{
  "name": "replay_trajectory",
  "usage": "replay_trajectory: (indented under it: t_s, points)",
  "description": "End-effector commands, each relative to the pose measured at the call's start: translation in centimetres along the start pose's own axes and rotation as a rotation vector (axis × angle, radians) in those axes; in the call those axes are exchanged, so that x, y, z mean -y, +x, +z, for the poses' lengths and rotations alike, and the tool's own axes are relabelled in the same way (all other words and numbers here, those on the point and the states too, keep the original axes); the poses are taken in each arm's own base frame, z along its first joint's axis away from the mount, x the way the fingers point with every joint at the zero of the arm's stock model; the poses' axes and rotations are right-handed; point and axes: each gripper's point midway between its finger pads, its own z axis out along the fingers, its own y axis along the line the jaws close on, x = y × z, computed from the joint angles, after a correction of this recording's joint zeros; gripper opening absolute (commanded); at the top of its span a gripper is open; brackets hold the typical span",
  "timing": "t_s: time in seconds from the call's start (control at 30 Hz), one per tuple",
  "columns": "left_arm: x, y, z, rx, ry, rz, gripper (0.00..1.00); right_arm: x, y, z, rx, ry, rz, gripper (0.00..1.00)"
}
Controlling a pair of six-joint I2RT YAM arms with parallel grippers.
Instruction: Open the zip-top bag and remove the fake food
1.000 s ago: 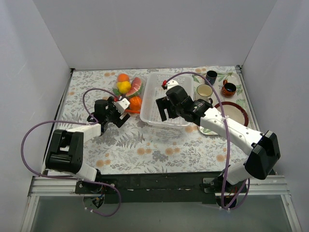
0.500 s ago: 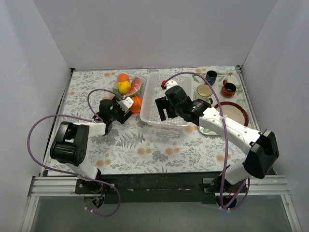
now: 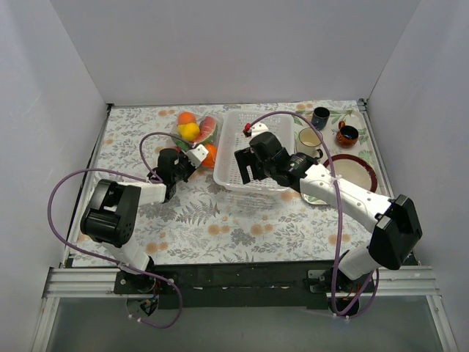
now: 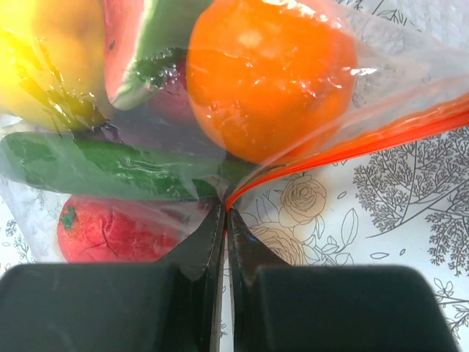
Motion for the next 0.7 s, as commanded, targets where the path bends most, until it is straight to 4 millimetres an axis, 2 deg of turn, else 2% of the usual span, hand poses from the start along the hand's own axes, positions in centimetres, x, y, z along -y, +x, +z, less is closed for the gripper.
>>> replay_trajectory:
  t_s: [0.0, 0.17, 0.33, 0.4, 0.53, 0.63, 0.67]
  points:
    - [-1.8, -2.8, -0.4, 0.035, -0.047, -0.019, 0.00, -0.3, -1.7, 0.8, 0.064, 0.006, -0.007, 0.90]
    - [-2.6, -4.9, -1.4, 0.054, -0.050, -0.045, 0.00, 0.0, -1.7, 3.2, 0.041, 0.052, -0.031, 0.89]
    - [-4.0, -7.4, -2.5, 0.093, -0.071, -0.068, 0.00, -0.4, -1.7, 5.3, 0.048, 0.048, -0.022, 0.88]
    - [-4.4, -7.8, -2.9, 0.091, -0.076, -0.087, 0.00, -0.7, -1.3, 5.9, 0.038, 0.030, -0.011, 0.88]
    - [-5.4, -9.4, -3.6, 0.114, -0.085, -0.100, 0.00, -0.9, 0.4, 7.0, -0.005, 0.033, 0.009, 0.87]
    - [-5.8, -10.3, -4.4, 0.121, -0.085, -0.101, 0.00, -0.6, 2.4, 7.1, -0.040, 0.033, 0.035, 0.86]
    - [-6.1, -11.1, -4.9, 0.136, -0.090, -0.096, 0.00, -0.5, 3.7, 7.1, -0.059, 0.028, 0.039, 0.85]
